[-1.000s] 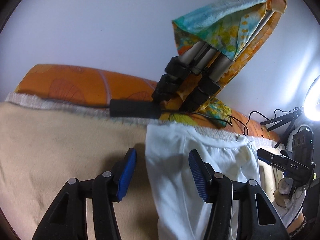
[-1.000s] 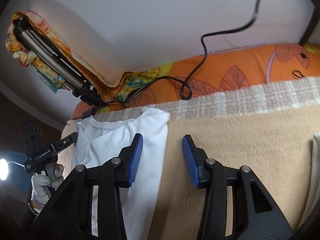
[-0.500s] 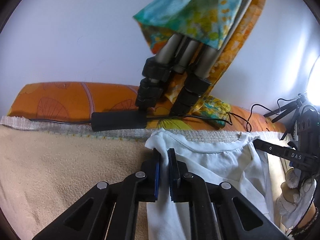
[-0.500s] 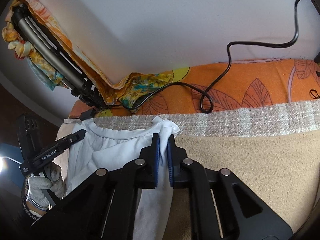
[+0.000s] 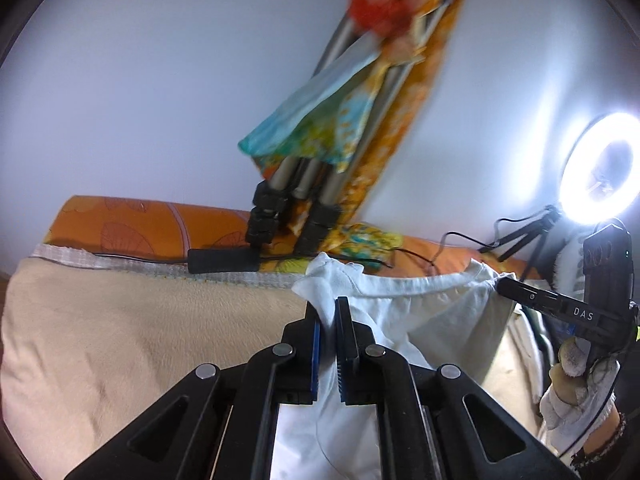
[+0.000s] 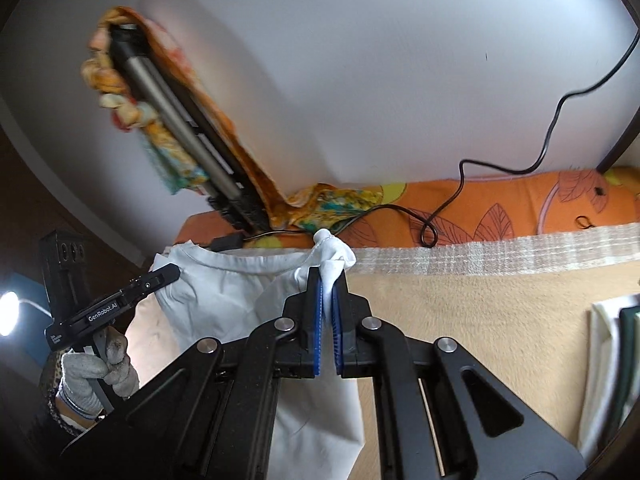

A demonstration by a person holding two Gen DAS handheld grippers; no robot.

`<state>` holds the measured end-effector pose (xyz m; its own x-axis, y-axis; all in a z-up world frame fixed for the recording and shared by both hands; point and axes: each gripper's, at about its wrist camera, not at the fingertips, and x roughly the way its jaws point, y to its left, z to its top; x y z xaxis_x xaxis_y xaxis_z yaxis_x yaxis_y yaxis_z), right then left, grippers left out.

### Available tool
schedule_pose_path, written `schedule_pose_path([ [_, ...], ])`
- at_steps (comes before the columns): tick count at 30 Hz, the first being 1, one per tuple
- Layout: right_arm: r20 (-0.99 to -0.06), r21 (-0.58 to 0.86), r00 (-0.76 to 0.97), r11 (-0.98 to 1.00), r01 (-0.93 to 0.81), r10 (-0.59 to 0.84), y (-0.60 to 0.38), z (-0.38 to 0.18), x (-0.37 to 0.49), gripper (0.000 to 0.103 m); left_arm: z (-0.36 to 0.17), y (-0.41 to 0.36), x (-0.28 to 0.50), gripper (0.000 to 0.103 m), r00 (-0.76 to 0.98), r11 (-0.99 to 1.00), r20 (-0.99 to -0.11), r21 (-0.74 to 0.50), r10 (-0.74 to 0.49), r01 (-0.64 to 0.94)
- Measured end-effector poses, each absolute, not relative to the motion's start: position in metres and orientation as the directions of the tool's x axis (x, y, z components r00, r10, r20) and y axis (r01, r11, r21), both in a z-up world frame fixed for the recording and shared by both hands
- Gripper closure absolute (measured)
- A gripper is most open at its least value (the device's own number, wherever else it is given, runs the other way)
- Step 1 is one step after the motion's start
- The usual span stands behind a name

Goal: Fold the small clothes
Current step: 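Grasp the collar end with both grippers and lift the folded shirt, then lower the folded white shirt onto the blanket and open both grippers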

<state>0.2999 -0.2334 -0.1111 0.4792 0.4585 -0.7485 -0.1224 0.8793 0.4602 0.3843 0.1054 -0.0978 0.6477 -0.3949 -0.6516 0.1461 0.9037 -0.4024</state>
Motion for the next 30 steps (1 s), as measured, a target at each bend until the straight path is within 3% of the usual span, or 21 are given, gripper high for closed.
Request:
schedule_pose_path([
  [15, -0.722, 0.421, 0.518, 0.885, -0.200, 0.460, -0.219, -0.029, 0.190, 0.098, -0.048, 0.101, 0.269, 0.100, 0.675, 0.907, -0.618, -0.365, -0.404, 0.208],
  [30, -0.796, 0.280, 0.467, 0.918, -0.282, 0.386, -0.189, -0.053, 0.039, 0.098, -0.091, 0.105, 0.128, 0.099, 0.633, 0.905, -0.652, -0.362, -0.417, 0.223],
])
